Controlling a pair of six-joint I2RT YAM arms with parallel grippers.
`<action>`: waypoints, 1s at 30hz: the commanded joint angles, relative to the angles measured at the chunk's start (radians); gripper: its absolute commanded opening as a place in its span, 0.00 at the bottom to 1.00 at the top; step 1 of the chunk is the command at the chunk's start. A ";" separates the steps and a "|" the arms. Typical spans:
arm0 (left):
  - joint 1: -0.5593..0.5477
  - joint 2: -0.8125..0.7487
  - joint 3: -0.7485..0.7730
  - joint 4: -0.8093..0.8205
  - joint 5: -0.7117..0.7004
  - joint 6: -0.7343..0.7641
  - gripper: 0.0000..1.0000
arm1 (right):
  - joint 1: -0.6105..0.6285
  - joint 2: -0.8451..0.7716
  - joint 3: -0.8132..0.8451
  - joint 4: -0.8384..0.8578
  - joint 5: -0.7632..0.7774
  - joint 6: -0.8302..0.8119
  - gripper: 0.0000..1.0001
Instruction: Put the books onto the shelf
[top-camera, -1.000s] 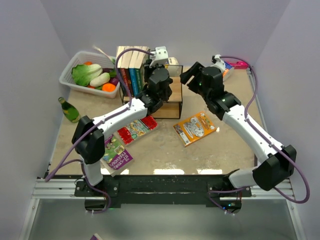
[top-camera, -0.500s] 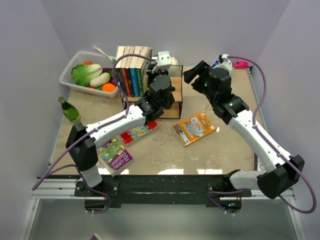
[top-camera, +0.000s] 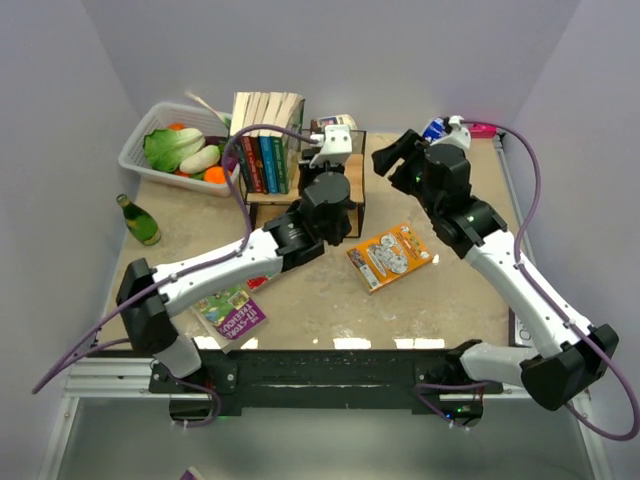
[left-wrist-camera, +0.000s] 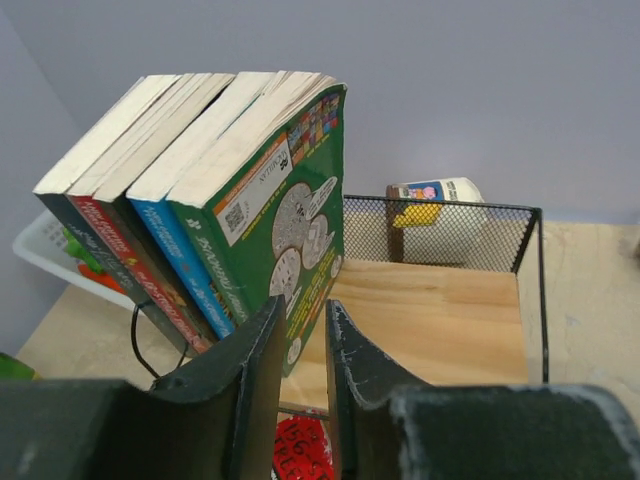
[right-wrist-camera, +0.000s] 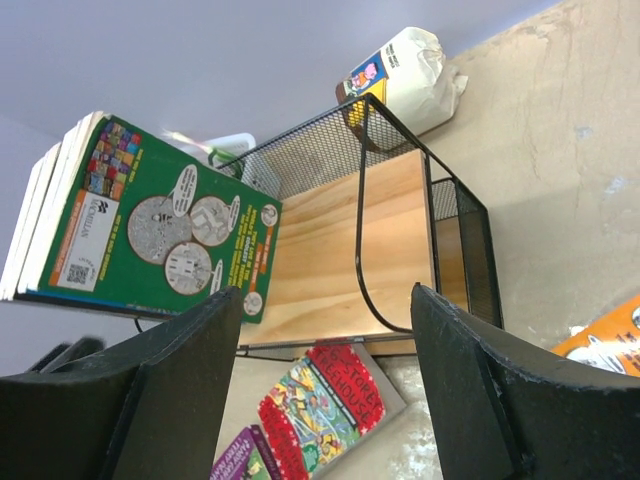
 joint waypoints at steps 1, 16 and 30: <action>-0.073 -0.258 -0.009 -0.404 0.059 -0.338 0.40 | -0.005 -0.107 -0.053 -0.009 0.011 -0.067 0.73; -0.070 -0.835 -0.486 -1.101 0.207 -1.129 1.00 | -0.002 -0.271 -0.288 0.031 -0.043 -0.135 0.75; 0.160 -0.880 -0.702 -0.936 0.470 -1.114 1.00 | 0.004 -0.328 -0.408 0.059 -0.080 -0.193 0.69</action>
